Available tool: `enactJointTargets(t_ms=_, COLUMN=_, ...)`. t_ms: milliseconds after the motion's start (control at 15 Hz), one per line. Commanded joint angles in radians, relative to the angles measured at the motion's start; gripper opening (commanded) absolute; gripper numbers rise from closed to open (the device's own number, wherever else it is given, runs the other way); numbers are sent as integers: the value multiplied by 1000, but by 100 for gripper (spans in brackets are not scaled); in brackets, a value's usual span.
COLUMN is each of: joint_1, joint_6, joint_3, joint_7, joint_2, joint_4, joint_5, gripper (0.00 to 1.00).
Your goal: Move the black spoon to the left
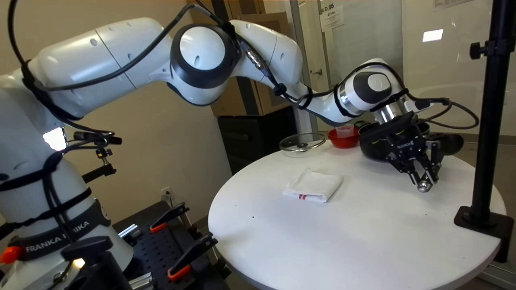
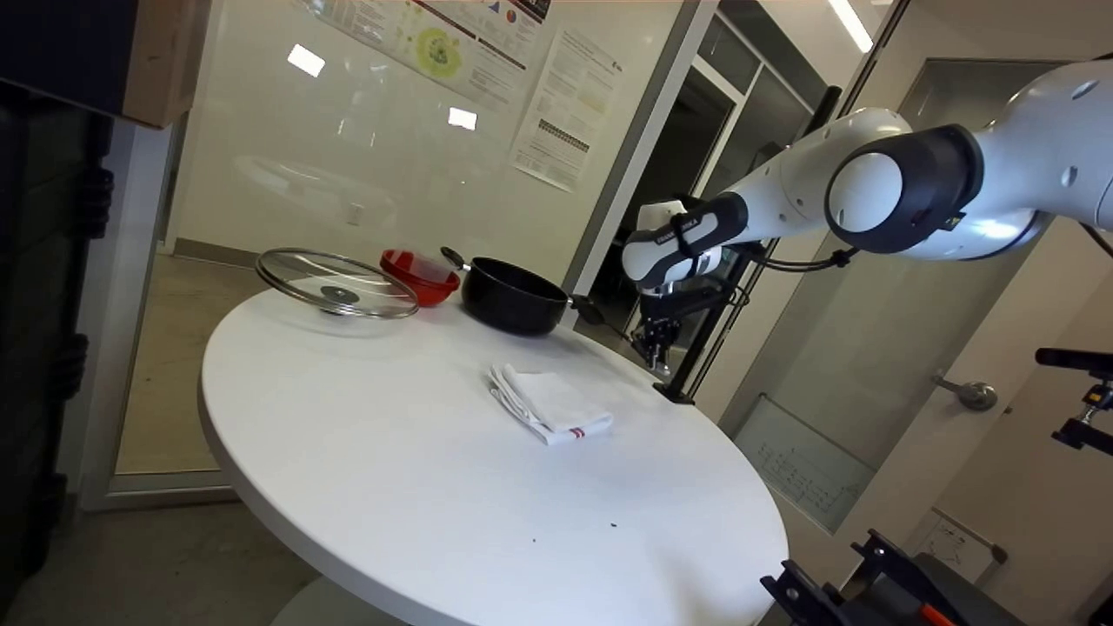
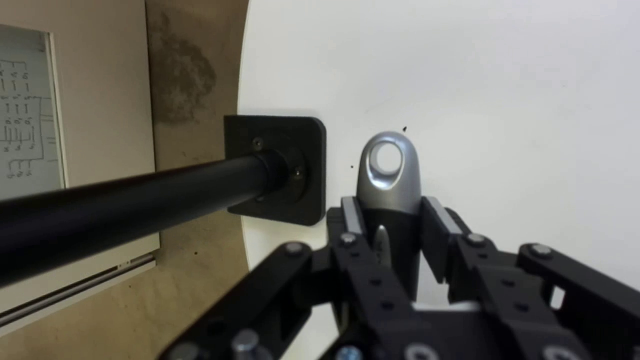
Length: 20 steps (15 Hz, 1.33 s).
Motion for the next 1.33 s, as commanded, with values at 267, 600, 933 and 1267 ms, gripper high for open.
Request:
enactJointTargets(t_ms=267, joint_1=1, joint_6=-139, joint_3=-10, joint_7=187, joint_2=3, joint_4=101, joint_5=25, gripper=8)
enactJointTargets(t_ms=600, joint_1=-4, joint_6=-150, joint_3=-5, joint_7=218, joint_2=-6, joint_4=143, joint_5=15, gripper=8)
enactJointTargets(t_ms=933, joint_1=21, joint_6=-159, joint_3=2, joint_7=160, joint_2=-15, joint_4=196, joint_5=1, gripper=8)
enactJointTargets(t_ms=1267, joint_1=57, joint_6=-207, joint_3=22, joint_7=50, joint_2=-25, joint_4=237, joint_5=7, gripper=8)
